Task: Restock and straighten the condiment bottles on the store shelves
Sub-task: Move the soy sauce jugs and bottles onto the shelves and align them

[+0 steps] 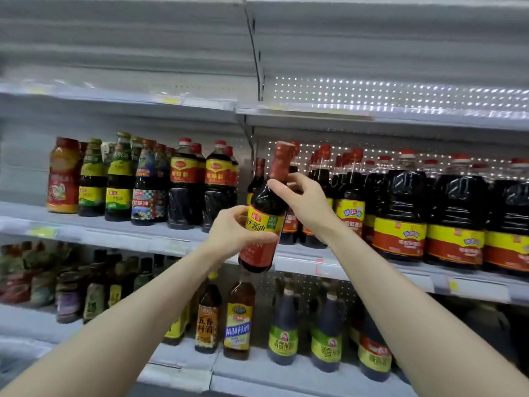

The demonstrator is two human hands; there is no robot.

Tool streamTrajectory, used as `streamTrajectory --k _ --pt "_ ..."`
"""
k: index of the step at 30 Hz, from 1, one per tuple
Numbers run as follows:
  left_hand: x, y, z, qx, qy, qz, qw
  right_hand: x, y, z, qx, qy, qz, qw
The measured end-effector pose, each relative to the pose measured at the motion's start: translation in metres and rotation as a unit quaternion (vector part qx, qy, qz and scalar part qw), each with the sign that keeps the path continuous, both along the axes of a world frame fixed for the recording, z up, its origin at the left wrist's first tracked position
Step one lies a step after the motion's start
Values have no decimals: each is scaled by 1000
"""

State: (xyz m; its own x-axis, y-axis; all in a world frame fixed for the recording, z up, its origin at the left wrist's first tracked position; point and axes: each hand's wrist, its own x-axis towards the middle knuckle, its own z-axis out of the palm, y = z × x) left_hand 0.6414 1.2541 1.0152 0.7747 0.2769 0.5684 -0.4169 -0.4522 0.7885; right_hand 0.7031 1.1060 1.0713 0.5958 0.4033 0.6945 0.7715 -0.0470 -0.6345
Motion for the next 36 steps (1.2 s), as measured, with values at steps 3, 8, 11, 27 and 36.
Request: streamTrajectory --k 3,8,11,27,36 --pt "23 27 9 -9 -7 -1 1000 20 25 5 -22 -7 2 1000" --pt "62 55 14 -18 -19 10 1000 53 54 14 -10 -13 20 1000" --pt "90 70 19 -20 -22 17 999 79 74 18 2 -9 13 1000" --pt "165 108 13 -5 6 49 999 141 119 13 11 17 -22 1000" --pt "181 121 7 -8 50 6 999 154 128 11 -31 5 -63 997"
